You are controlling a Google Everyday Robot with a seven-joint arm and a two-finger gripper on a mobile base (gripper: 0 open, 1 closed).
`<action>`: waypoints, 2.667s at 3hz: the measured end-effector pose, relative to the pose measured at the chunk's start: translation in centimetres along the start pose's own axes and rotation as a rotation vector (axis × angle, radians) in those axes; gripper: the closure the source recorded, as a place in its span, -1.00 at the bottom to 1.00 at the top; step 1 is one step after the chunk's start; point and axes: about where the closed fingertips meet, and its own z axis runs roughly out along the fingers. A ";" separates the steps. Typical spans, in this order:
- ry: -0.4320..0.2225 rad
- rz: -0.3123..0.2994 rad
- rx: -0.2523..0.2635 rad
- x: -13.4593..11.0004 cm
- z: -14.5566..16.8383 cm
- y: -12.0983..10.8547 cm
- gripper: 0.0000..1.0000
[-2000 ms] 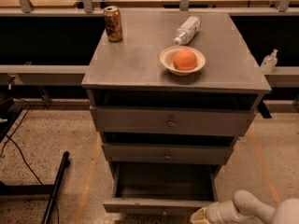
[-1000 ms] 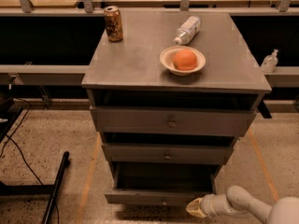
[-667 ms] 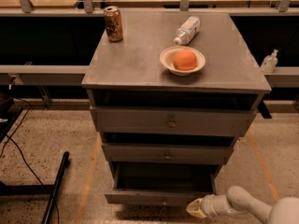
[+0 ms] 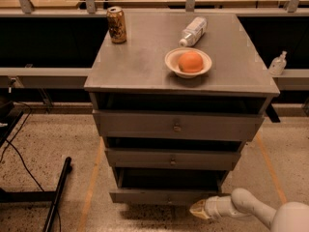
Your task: Close bottom drawer
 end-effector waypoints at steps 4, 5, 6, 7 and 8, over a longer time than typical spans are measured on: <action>-0.072 -0.046 0.077 -5.0 2.4 -6.5 1.00; -0.095 -0.049 0.100 -6.0 2.7 -8.3 1.00; -0.095 -0.049 0.100 -6.0 2.7 -8.3 1.00; -0.128 -0.042 0.108 -5.5 2.6 -9.0 1.00; -0.176 -0.016 0.101 -3.2 1.5 -8.6 1.00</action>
Offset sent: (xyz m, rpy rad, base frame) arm 0.1459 0.0444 0.0099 0.0531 -0.1647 -0.0581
